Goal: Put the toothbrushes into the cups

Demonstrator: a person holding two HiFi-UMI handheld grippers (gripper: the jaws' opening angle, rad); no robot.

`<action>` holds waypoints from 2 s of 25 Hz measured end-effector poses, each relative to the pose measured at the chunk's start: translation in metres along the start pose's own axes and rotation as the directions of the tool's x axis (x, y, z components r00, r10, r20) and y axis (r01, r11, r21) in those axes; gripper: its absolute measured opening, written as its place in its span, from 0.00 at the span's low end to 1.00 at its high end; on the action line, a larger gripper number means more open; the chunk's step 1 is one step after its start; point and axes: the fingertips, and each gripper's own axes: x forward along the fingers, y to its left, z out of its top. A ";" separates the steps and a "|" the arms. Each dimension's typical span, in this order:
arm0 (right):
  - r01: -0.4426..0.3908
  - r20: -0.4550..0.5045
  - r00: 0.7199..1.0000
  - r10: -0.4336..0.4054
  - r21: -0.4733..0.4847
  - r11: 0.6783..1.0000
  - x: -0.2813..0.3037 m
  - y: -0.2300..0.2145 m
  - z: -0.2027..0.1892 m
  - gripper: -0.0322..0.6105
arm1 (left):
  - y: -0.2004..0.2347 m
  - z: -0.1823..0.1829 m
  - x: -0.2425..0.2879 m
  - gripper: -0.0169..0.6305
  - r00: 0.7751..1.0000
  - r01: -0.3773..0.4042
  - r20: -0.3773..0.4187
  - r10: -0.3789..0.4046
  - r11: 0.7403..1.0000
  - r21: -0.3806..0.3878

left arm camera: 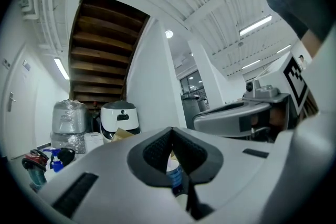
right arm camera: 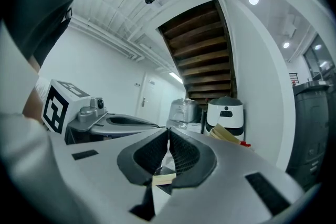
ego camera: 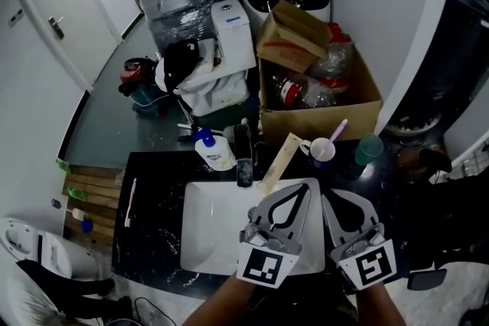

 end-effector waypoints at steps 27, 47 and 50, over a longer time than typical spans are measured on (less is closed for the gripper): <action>-0.048 0.055 0.997 0.052 -0.062 0.997 -0.014 0.063 0.035 0.11 | 0.003 0.043 -0.069 0.04 0.997 -0.018 0.077 0.016 1.000 0.025; -0.107 0.072 0.991 0.110 -0.042 0.993 -0.016 0.101 0.037 0.11 | 0.000 0.041 -0.100 0.04 0.998 -0.053 0.035 0.051 0.997 0.063; -0.158 0.086 0.983 0.161 -0.038 0.987 -0.011 0.112 0.038 0.11 | 0.002 0.039 -0.108 0.04 0.997 -0.072 0.011 0.072 0.994 0.077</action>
